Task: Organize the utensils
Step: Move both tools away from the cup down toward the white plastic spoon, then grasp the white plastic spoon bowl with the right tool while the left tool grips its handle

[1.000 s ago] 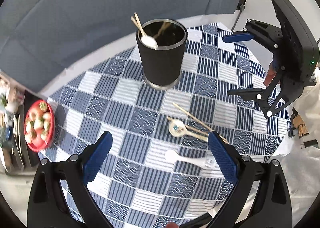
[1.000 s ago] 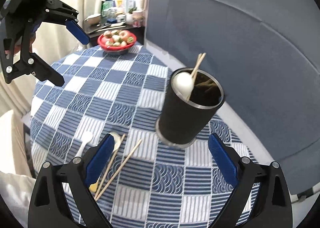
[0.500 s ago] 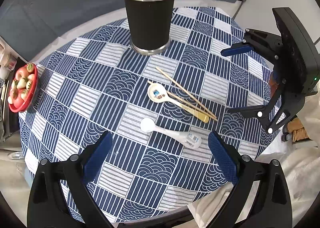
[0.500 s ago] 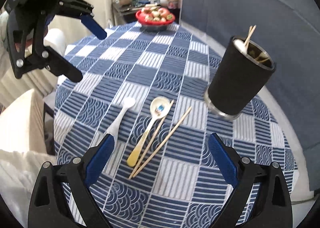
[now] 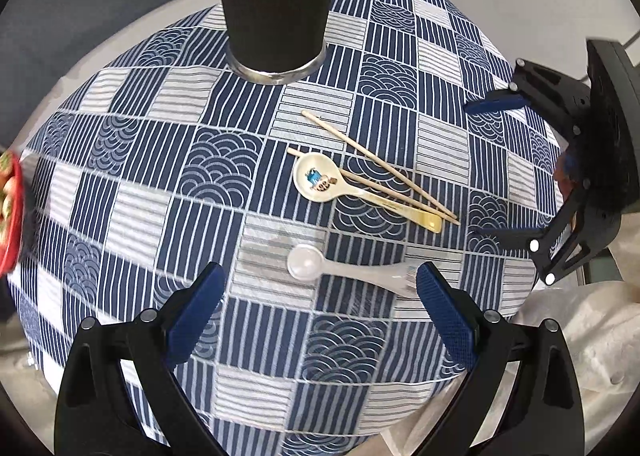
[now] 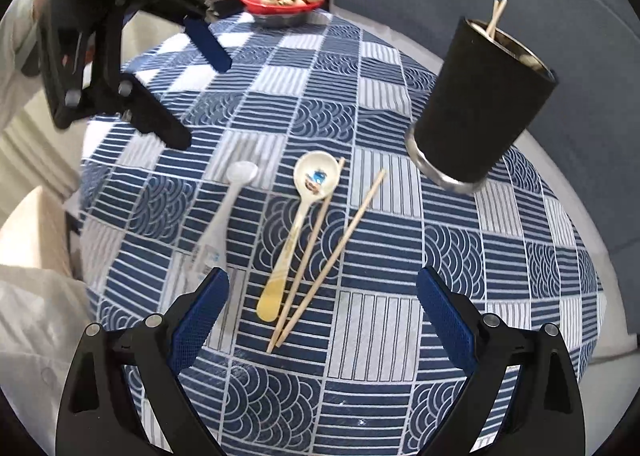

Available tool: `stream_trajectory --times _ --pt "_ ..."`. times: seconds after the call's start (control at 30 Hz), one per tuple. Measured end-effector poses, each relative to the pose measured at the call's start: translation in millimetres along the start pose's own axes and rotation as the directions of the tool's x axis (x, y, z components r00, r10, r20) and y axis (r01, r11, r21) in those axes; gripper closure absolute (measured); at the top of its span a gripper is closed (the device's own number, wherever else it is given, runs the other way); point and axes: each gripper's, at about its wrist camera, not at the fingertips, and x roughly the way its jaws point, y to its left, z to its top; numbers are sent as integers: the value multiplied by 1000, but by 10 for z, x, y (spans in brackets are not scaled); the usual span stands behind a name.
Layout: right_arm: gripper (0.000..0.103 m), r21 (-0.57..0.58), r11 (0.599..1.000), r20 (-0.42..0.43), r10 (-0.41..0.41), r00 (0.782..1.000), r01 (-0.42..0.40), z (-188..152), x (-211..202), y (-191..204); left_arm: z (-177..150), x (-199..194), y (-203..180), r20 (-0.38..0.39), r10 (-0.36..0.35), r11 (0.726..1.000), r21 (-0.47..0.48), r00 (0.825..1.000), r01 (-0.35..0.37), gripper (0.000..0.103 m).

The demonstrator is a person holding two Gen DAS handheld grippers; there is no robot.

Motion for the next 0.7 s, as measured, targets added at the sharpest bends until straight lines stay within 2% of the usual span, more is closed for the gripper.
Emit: stream_trajectory --times 0.2,0.37,0.5,0.7 --pt "13 84 996 -32 -41 999 43 -19 150 55 180 222 178 -38 -48 997 57 998 50 9" --pt "13 149 985 -61 -74 995 83 17 231 70 335 412 270 -80 -53 990 125 995 63 9" --pt "14 156 980 -80 -114 990 125 45 283 128 417 527 330 -86 -61 986 148 994 73 9" --pt "14 169 969 -87 -166 982 178 74 360 225 494 658 394 -49 -16 981 190 999 25 9"
